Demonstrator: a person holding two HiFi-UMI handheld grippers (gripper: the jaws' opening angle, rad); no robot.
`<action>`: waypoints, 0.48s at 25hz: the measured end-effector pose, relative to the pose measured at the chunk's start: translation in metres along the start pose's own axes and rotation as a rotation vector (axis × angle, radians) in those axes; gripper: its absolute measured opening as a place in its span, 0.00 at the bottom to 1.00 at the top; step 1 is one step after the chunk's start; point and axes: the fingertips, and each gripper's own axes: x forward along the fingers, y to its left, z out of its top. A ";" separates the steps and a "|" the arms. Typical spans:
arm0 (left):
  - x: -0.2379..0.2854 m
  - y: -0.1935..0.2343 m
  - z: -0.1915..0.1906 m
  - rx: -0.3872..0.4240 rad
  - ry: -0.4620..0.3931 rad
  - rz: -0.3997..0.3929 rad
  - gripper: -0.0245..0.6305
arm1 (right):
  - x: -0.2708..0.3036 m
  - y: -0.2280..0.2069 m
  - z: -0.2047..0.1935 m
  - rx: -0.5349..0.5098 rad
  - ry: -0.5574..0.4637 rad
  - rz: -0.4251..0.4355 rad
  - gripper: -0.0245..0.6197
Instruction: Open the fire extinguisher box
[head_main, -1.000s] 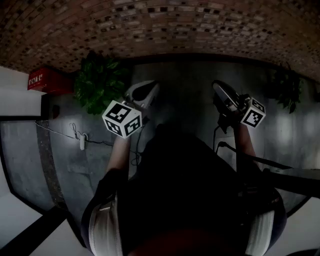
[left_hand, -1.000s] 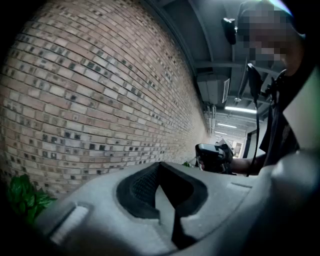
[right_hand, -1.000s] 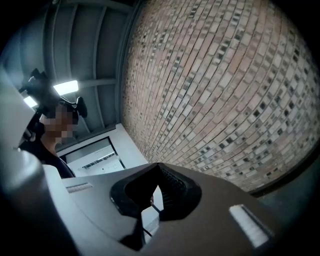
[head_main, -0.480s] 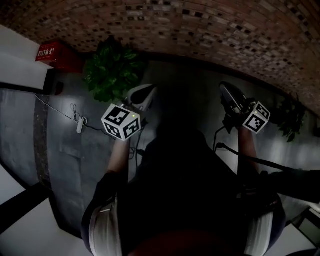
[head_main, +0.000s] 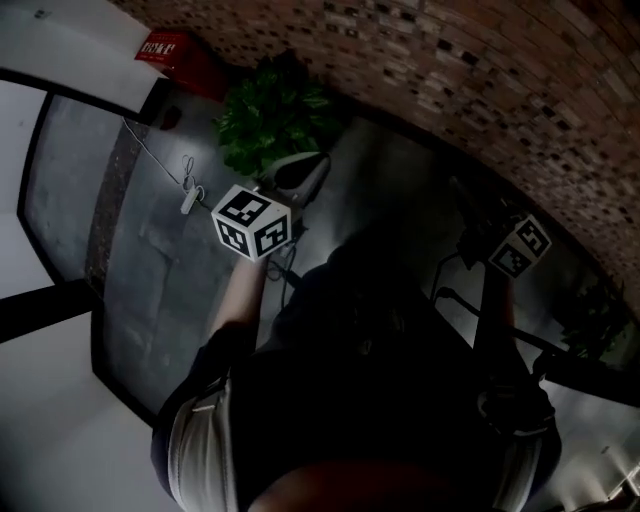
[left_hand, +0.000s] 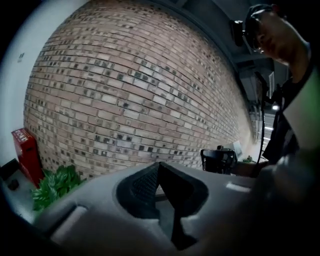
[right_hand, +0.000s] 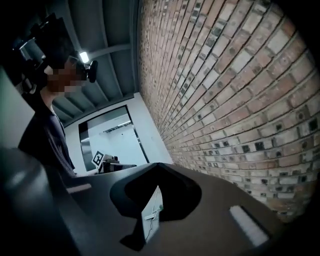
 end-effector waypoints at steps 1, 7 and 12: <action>0.004 0.002 0.003 -0.005 0.002 0.026 0.04 | 0.002 -0.007 0.001 -0.002 0.013 0.022 0.04; 0.010 0.001 0.007 -0.004 0.011 0.141 0.04 | 0.016 -0.038 0.000 0.013 0.062 0.152 0.04; 0.001 0.007 0.000 -0.015 0.039 0.232 0.04 | 0.039 -0.036 -0.007 -0.002 0.104 0.251 0.04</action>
